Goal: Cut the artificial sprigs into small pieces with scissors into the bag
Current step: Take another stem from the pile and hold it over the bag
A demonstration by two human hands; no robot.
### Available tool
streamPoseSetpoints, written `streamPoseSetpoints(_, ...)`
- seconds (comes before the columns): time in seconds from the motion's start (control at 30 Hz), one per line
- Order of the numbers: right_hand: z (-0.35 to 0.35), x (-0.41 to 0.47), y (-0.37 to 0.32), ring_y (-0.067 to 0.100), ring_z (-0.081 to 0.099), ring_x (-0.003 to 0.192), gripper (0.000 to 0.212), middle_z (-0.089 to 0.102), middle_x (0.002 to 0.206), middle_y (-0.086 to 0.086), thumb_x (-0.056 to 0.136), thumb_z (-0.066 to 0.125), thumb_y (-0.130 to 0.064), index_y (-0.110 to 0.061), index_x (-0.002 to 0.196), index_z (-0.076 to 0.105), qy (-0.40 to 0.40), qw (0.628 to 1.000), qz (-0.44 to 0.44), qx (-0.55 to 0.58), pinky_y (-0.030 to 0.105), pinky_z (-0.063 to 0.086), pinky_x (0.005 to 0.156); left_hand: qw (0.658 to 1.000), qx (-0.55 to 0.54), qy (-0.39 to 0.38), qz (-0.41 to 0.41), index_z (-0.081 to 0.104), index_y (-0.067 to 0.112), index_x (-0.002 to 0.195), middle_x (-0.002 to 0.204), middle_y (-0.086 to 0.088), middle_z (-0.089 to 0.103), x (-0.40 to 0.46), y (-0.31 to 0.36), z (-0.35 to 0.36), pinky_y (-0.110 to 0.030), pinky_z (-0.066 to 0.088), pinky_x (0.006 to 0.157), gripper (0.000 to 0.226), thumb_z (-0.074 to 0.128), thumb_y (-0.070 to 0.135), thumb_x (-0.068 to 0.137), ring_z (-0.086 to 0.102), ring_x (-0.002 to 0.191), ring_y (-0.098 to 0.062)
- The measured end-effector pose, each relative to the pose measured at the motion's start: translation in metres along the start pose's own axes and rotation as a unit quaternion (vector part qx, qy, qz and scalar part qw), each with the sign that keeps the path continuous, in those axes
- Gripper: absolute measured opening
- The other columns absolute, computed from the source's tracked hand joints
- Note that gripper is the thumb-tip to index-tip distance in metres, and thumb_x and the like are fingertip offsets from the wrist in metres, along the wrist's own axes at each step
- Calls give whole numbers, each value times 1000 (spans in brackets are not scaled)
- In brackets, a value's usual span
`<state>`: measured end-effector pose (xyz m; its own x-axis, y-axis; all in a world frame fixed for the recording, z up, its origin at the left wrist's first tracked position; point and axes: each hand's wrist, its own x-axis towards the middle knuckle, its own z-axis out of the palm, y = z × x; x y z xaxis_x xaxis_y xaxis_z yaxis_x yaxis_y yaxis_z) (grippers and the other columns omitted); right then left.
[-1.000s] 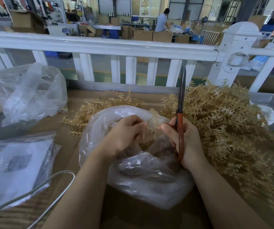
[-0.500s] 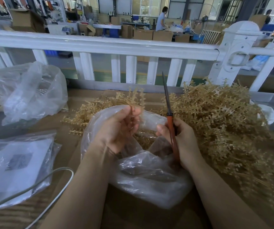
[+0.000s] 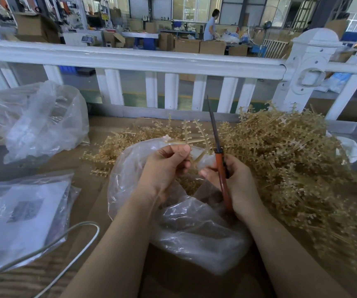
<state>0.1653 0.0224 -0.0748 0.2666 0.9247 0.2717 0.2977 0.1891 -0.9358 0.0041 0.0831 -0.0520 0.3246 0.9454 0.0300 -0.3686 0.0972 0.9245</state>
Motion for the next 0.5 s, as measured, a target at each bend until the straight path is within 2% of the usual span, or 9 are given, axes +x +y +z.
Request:
streamPoseSetpoints(0.1, -1, 1, 1, 1, 72, 75, 20, 77, 86, -13, 81, 87, -20, -32, 87, 71, 17, 999, -2, 33, 16, 54, 63, 1000, 17, 2, 14, 70, 12, 79, 67, -3, 64, 1, -2, -1, -24, 50, 59, 13, 74, 24, 75, 58, 60, -11)
streamPoseSetpoints(0.23, -2, -1, -3, 5, 71, 72, 19, 76, 81, -9, 81, 85, -16, -25, 85, 69, 16, 999, 2, 46, 17, 53, 62, 999, 47, -12, 21, 68, 12, 80, 66, -2, 66, 2, -5, -2, -25, 53, 63, 6, 71, 14, 85, 61, 63, -12)
streamPoseSetpoints(0.33, -2, -1, -5, 4, 70, 69, 20, 74, 77, -9, 81, 85, -16, -25, 82, 67, 14, 999, 2, 41, 16, 53, 62, 997, 63, -31, 14, 68, 9, 85, 67, -3, 68, 1, -3, -3, -25, 54, 65, 13, 74, 17, 77, 63, 64, -12)
streamPoseSetpoints(0.4, -2, -2, -6, 5, 70, 70, 21, 74, 78, -9, 81, 85, -16, -27, 80, 67, 18, 999, 2, 37, 19, 55, 64, 998, 59, -35, 10, 68, 9, 85, 67, -3, 68, 1, -2, -4, -25, 53, 64, 15, 75, 16, 74, 63, 64, -13)
streamPoseSetpoints(0.5, -3, -2, -8, 14, 72, 76, 26, 75, 81, -4, 81, 85, -15, -36, 74, 70, 20, 998, 9, 57, 35, 61, 72, 997, 60, -36, 17, 67, 8, 85, 66, -1, 68, 1, -1, -4, -21, 53, 59, 6, 71, 3, 83, 63, 61, -11)
